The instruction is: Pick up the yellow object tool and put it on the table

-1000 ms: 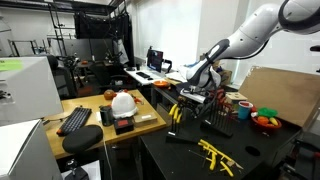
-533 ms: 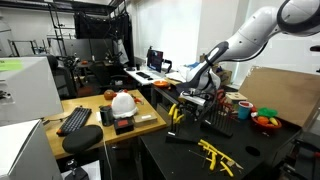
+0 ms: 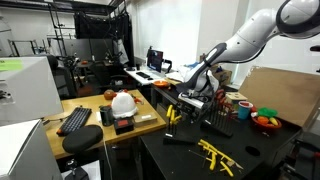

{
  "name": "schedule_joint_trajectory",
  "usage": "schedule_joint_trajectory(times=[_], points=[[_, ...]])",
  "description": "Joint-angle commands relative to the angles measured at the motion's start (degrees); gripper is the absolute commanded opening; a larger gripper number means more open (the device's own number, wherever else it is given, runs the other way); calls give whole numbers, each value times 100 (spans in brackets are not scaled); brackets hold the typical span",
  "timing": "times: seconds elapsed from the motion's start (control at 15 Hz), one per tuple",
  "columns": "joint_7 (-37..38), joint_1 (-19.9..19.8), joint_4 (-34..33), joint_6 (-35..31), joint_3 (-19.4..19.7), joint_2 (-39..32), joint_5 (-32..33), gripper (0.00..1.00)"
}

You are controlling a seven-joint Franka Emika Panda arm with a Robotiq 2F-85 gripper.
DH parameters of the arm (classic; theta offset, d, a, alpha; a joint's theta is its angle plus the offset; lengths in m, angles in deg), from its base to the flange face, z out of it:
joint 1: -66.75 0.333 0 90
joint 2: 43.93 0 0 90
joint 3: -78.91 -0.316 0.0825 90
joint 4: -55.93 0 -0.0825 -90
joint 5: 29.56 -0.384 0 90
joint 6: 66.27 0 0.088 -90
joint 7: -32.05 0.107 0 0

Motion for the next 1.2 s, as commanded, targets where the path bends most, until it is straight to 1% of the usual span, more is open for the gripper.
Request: schedule_joint_trajectory(times=[0.0, 0.33, 0.53, 0.8, 1.13], points=[[-191, 66, 184, -270, 52, 151, -238, 100], [-164, 36, 625, -749, 174, 667, -297, 100], [-104, 86, 808, -918, 300, 980, -252, 100], [26, 190, 727, -728, 501, 1123, -116, 100], [192, 321, 569, -550, 734, 983, -20, 100]])
